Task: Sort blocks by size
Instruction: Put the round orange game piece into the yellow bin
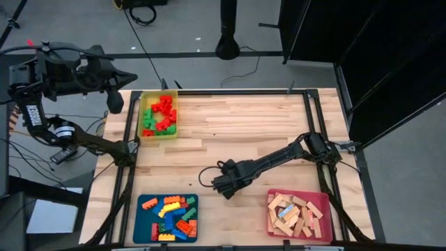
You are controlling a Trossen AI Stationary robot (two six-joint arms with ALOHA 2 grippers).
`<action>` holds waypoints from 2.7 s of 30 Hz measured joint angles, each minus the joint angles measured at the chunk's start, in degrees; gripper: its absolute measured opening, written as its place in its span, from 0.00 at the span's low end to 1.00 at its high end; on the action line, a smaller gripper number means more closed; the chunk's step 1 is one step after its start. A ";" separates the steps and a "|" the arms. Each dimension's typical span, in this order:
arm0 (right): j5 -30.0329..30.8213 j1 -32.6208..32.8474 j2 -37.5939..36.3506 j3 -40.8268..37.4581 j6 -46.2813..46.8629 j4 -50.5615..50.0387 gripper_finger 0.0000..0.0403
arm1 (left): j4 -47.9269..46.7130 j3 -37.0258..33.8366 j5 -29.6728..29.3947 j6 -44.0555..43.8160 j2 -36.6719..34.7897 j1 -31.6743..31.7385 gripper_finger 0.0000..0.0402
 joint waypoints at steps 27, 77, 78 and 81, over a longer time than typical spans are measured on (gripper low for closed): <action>-8.31 -3.29 -0.84 -9.98 1.38 10.79 0.70 | 0.00 -0.01 0.02 4.31 0.00 0.00 0.01; -6.04 -29.76 24.25 35.88 -34.38 59.16 0.05 | 0.02 -0.01 -0.93 3.94 0.04 0.00 0.01; -6.37 -29.75 23.85 33.40 -33.79 64.32 0.05 | 0.00 -0.01 -0.98 3.93 0.04 -0.02 0.01; -6.32 -29.83 24.17 31.08 -34.01 62.96 0.05 | 0.00 -0.01 -1.16 3.91 -0.01 0.00 0.01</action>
